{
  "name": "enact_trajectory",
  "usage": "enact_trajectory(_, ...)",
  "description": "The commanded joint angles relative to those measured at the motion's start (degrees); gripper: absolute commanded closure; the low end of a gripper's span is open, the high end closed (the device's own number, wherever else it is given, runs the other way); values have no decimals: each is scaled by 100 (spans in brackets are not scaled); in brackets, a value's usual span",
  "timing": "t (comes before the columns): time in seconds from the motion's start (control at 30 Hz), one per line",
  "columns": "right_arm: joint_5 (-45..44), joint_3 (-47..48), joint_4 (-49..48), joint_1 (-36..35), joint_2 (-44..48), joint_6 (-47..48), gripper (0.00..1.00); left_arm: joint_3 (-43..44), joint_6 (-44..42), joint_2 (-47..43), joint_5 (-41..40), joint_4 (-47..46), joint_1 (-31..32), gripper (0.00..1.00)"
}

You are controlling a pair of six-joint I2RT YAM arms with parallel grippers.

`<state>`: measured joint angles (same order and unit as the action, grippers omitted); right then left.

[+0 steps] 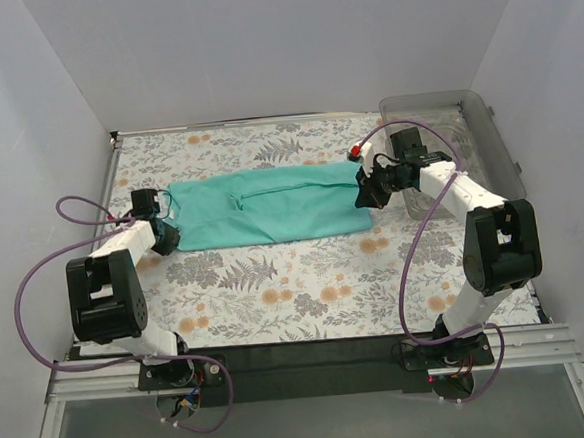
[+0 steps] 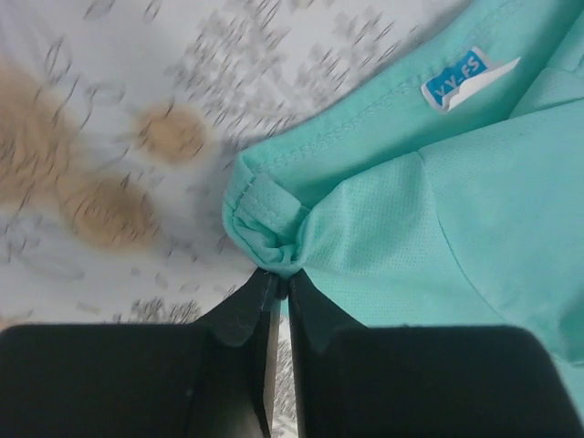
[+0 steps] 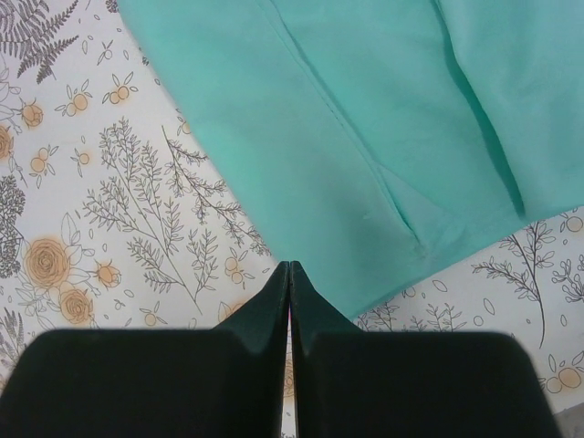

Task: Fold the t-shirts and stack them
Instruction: Fold the tshirt

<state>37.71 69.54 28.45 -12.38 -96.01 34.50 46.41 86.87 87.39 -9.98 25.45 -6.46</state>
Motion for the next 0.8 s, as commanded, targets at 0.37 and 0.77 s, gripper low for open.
enact_trajectory(0.37, -1236, -756, 250, -1028, 442, 2006, 74, 1511, -1682, 896, 1516, -1499, -189, 34)
enact_trajectory(0.77, -2506, -1250, -472, -1442, 557, 1929, 69, 518, -1753, -917, 1665, -1447, -251, 27)
